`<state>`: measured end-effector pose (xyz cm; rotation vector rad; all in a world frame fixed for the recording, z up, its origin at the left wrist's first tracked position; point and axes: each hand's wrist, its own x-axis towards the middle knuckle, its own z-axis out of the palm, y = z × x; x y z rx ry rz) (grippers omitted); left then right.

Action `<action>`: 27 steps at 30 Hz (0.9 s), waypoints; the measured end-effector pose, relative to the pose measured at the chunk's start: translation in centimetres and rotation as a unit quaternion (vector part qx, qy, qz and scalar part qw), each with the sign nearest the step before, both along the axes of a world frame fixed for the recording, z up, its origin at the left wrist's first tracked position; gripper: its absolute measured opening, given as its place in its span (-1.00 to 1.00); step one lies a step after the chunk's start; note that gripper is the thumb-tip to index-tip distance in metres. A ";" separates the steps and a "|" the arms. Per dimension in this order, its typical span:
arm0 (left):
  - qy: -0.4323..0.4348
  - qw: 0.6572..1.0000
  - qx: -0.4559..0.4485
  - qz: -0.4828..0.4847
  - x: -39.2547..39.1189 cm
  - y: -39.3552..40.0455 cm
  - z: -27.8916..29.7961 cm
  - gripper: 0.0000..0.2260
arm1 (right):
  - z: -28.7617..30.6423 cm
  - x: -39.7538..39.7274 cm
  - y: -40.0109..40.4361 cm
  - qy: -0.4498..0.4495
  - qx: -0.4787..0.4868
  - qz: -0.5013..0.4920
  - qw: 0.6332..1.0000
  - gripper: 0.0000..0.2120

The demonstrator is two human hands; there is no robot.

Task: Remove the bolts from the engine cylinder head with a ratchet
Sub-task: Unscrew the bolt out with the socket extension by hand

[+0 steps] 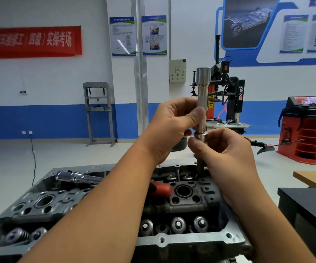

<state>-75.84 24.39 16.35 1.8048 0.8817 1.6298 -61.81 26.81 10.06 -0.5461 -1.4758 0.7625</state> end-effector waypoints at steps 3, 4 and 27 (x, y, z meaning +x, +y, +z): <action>-0.021 1.000 -0.004 0.002 -0.2 0.1 0.1 -0.87 | 0.0 -0.1 0.0 -0.003 -0.001 0.013 1.000 -0.91; -0.020 1.000 -0.003 -0.007 -0.2 0.1 0.1 -0.86 | -0.1 0.0 0.1 -0.014 0.001 0.016 1.000 -0.89; -0.019 0.999 0.020 0.031 -0.2 -0.1 -0.1 -0.71 | -0.2 0.0 0.3 -0.013 -0.003 0.007 1.000 -0.82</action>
